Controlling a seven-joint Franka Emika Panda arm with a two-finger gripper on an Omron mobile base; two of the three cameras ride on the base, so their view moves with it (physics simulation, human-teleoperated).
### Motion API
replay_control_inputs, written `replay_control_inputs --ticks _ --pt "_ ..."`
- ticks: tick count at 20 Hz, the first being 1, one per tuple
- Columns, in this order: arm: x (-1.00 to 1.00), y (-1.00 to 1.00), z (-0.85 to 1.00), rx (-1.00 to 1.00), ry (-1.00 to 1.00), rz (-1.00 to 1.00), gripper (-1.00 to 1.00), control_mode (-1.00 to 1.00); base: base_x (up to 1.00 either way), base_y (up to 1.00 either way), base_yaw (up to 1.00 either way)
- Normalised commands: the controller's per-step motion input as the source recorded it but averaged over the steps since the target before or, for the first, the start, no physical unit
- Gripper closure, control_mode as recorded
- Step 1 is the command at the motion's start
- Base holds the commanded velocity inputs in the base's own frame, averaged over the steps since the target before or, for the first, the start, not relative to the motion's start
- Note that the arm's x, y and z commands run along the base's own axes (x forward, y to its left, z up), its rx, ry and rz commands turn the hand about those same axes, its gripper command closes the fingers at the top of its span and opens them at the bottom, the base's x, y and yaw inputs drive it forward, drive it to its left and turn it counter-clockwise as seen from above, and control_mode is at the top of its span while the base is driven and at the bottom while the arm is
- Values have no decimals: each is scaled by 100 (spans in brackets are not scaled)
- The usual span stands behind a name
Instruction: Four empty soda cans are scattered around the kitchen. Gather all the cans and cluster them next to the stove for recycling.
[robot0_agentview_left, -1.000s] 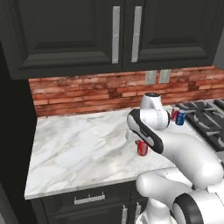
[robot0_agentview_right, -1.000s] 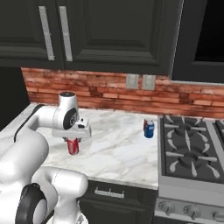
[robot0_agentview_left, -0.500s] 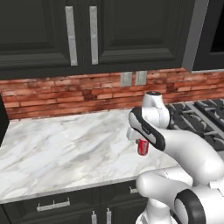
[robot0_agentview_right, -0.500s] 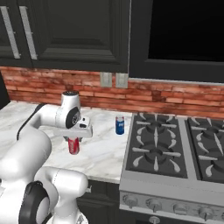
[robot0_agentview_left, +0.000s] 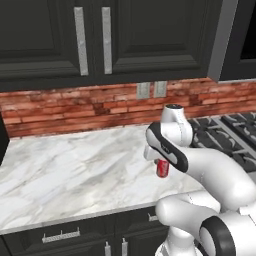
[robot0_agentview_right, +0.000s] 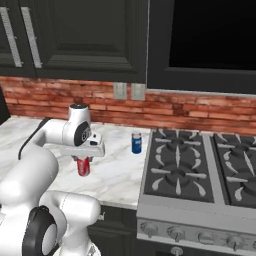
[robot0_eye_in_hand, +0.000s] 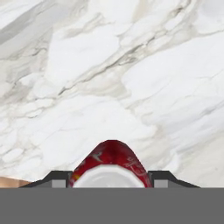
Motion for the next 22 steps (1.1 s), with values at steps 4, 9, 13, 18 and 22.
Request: replay_control_inputs --ticks 4,9,13,18,22 --pt "0 0 0 0 0 0 100 100 -9 0 -18" --pt "0 0 0 0 0 0 100 100 -1 0 -2" --pt "0 0 0 0 0 0 100 100 2 -5 0" --pt "11 -10 0 0 0 0 100 -100 7 -5 0" --pt "36 -24 0 0 -1 0 100 -100 0 0 0"
